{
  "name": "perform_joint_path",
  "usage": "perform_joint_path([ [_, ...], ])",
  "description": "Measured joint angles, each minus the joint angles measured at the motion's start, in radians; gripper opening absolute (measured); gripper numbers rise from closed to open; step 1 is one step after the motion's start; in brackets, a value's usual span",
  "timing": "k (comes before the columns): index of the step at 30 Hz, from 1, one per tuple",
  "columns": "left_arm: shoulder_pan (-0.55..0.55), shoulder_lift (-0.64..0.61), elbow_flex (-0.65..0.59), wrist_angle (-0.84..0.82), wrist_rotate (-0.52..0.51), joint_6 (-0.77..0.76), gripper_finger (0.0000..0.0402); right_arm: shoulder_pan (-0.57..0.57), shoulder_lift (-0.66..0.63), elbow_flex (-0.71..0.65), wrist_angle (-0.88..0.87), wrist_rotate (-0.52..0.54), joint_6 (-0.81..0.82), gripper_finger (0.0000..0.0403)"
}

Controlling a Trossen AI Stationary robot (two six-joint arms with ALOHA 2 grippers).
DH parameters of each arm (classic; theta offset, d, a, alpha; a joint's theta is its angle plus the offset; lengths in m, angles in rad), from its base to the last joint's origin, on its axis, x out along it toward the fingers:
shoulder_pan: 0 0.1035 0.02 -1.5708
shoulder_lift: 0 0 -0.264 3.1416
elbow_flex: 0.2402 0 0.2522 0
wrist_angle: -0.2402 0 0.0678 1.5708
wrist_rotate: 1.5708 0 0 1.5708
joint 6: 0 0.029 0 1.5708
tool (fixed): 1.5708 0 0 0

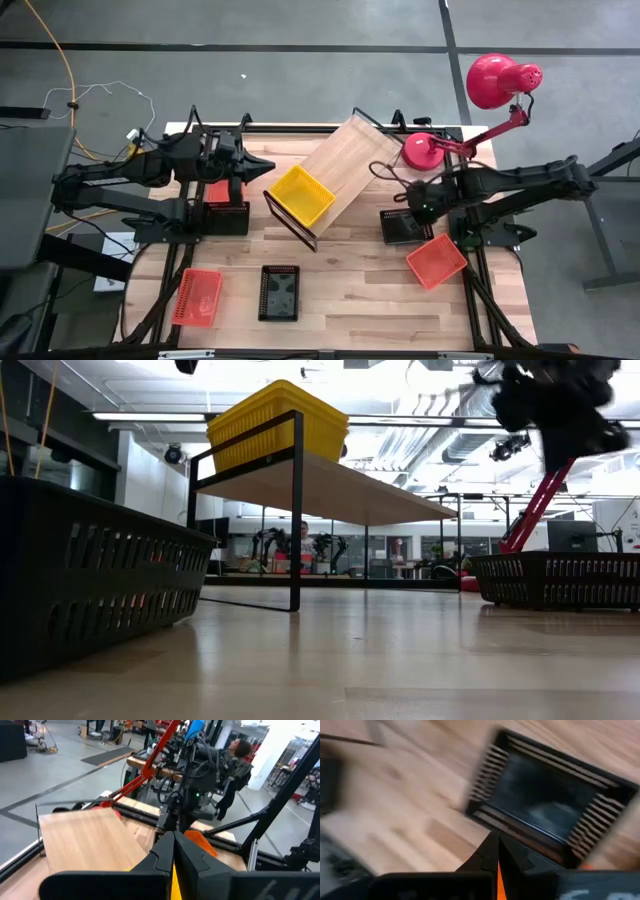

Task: Stack baskets on shelf by color
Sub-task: Put the top right black bin on the shelf

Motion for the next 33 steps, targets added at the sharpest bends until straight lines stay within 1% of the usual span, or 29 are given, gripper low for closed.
perform_joint_path([
  [3, 0.0, -0.001, 0.0, -0.015, 0.0, 0.002, 0.0, 0.0, 0.013, -0.048, -0.074, 0.021, 0.025, 0.0],
  [5, 0.0, 0.0, 0.0, -0.028, 0.0, 0.0, 0.0, -0.001, 0.013, -0.099, -0.081, 0.024, 0.056, 0.0003],
  [7, 0.0, 0.0, 0.0, -0.027, 0.0, 0.0, 0.0, -0.001, 0.011, -0.153, -0.08, 0.024, 0.093, 0.0015],
  [9, 0.0, -0.001, 0.0, -0.023, 0.0, 0.0, 0.0, -0.001, 0.01, -0.198, -0.074, 0.025, 0.123, 0.0037],
  [11, 0.0, 0.0, 0.0, -0.025, 0.0, 0.0, 0.0, -0.001, 0.011, -0.225, -0.066, 0.044, 0.148, 0.0069],
  [13, 0.0, 0.0, 0.0, -0.024, 0.0, 0.0, 0.0, -0.002, 0.012, -0.228, -0.04, 0.088, 0.16, 0.0103],
  [16, 0.0, 0.0, 0.0, -0.019, 0.0, 0.0, 0.0, -0.021, 0.012, -0.227, -0.052, 0.157, 0.161, 0.0151],
  [18, 0.0, 0.0, 0.0, -0.01, 0.0, 0.0, 0.0, -0.038, 0.012, -0.227, -0.047, 0.178, 0.173, 0.0176],
  [20, 0.0, 0.0, 0.0, -0.009, 0.0, 0.0, 0.0, -0.054, 0.012, -0.227, -0.049, 0.192, 0.191, 0.0191],
  [23, 0.0, 0.0, 0.0, -0.009, 0.0, 0.0, 0.0, -0.078, 0.012, -0.228, -0.049, 0.202, 0.201, 0.0198],
  [28, 0.0, 0.0, 0.0, -0.009, 0.0, 0.0, 0.0, -0.113, 0.021, -0.228, -0.049, 0.163, 0.164, 0.0199],
  [33, 0.0, 0.0, 0.0, -0.009, 0.0, 0.0, 0.0, -0.142, 0.11, -0.227, -0.049, 0.103, 0.103, 0.0199],
])
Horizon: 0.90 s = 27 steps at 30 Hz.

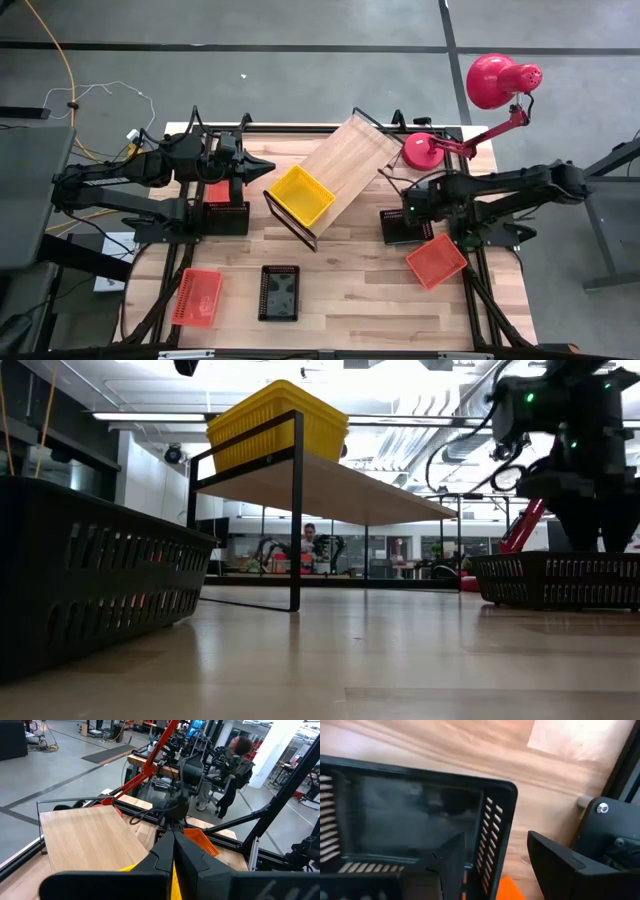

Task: Stack baskets on shelf by color
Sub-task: Put the top right black bin on the shelf

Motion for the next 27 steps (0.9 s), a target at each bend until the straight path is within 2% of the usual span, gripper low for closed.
perform_joint_path([
  [9, 0.0, 0.0, 0.0, 0.0, 0.0, 0.0, 0.0, -0.011, 0.125, 0.0, 0.079, -0.02, -0.032, 0.0188],
  [14, 0.0, 0.0, 0.0, 0.0, 0.0, 0.0, 0.0, -0.011, 0.143, 0.0, 0.062, -0.014, -0.044, 0.0128],
  [19, 0.0, 0.0, 0.0, 0.0, 0.0, 0.0, 0.0, -0.003, 0.13, 0.003, 0.03, -0.021, -0.07, 0.002],
  [23, 0.0, 0.0, 0.0, 0.0, 0.0, 0.0, 0.0, 0.023, 0.078, 0.071, -0.075, -0.036, -0.078, 0.0019],
  [27, 0.0, 0.0, 0.0, 0.0, -0.001, 0.009, 0.0, 0.059, 0.008, 0.214, -0.173, -0.026, -0.124, 0.0004],
])
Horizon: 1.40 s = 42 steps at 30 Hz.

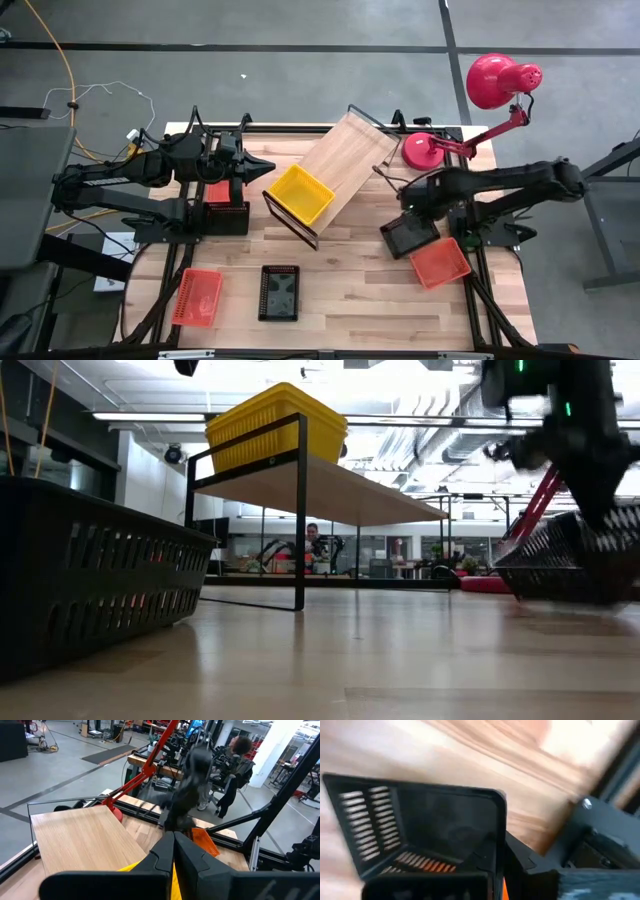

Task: Stack baskets on shelf by color
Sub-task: Put the top right black bin on the shelf

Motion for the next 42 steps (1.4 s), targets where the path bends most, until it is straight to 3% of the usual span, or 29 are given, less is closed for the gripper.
perform_joint_path([
  [4, 0.0, 0.0, 0.0, 0.0, -0.001, 0.001, 0.0, 0.023, -0.064, 0.17, -0.033, 0.015, -0.041, 0.0005],
  [8, 0.0, 0.0, 0.0, -0.001, -0.003, 0.001, 0.0, 0.047, -0.109, 0.326, -0.024, 0.116, -0.036, 0.0004],
  [12, 0.0, 0.0, 0.0, -0.004, -0.003, 0.002, 0.0, 0.073, -0.133, 0.387, 0.028, 0.355, 0.095, 0.0002],
  [15, 0.0, 0.0, 0.0, -0.005, -0.003, 0.019, 0.0, 0.087, -0.133, 0.353, 0.138, 0.6, 0.288, 0.0003],
  [17, 0.0, 0.0, 0.0, -0.007, -0.003, 0.024, 0.0, 0.088, -0.132, 0.306, 0.235, 0.678, 0.376, 0.0002],
  [22, 0.0, 0.0, 0.0, -0.008, -0.003, 0.02, 0.0, 0.048, -0.102, 0.174, 0.467, 0.63, 0.475, 0.0001],
  [27, 0.0, 0.0, 0.0, -0.008, -0.003, 0.043, 0.0, 0.041, -0.057, 0.066, 0.692, 0.626, 0.674, 0.0001],
  [30, 0.0, 0.0, 0.0, -0.008, -0.003, 0.044, 0.0, 0.038, -0.034, 0.03, 0.824, 0.604, 0.688, 0.0001],
  [34, 0.0, 0.0, 0.0, -0.008, -0.003, 0.044, 0.0, 0.036, 0.018, 0.023, 0.833, 0.55, 0.749, 0.0001],
  [42, 0.0, 0.0, 0.0, -0.007, -0.003, 0.035, 0.0, 0.036, 0.056, 0.023, 0.839, 0.561, 0.849, 0.0008],
])
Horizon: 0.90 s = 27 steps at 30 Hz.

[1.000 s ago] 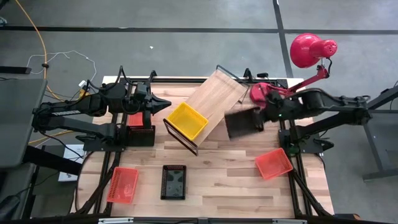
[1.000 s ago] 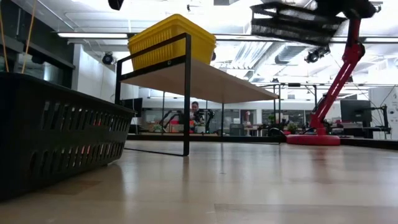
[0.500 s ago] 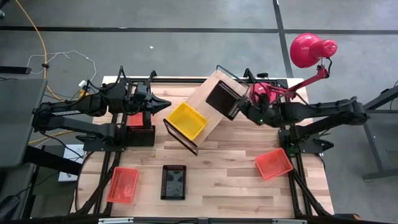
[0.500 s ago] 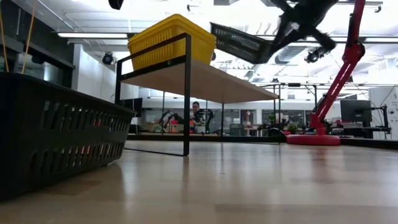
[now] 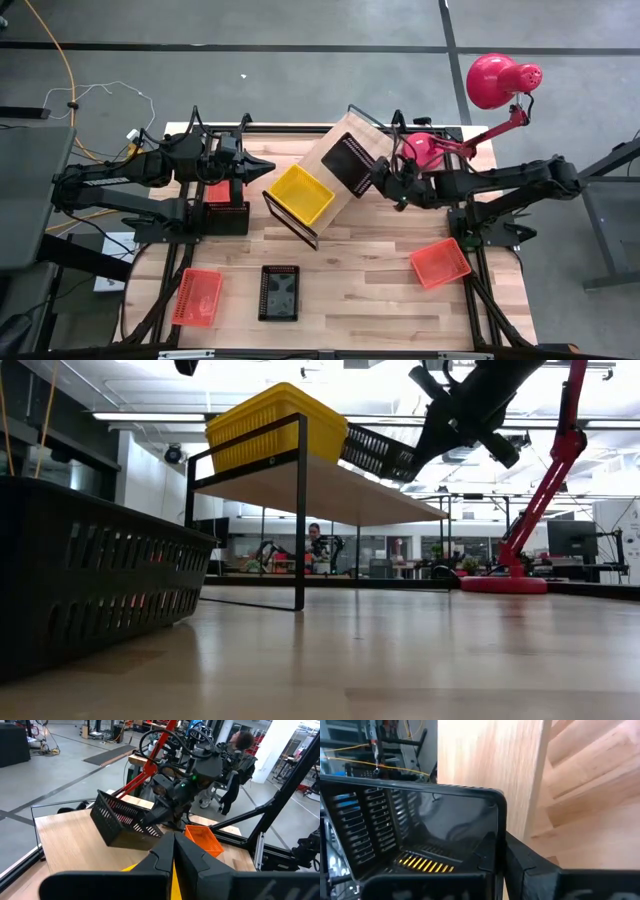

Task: Stack baskets on shelf by color
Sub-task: Put the top right black bin on the shelf

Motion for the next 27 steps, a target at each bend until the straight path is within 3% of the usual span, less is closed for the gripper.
perform_joint_path([
  [6, 0.0, 0.0, 0.0, 0.0, 0.0, -0.003, 0.0, 0.0, 0.008, 0.0, 0.002, -0.065, 0.04, 0.0019],
  [14, 0.0, 0.0, 0.0, 0.001, 0.0, -0.003, 0.0, 0.0, 0.016, 0.0, 0.014, -0.055, 0.044, 0.004],
  [27, 0.0, 0.0, 0.0, 0.001, 0.0, -0.003, 0.0, 0.0, 0.016, 0.01, 0.118, -0.058, -0.105, 0.0129],
])
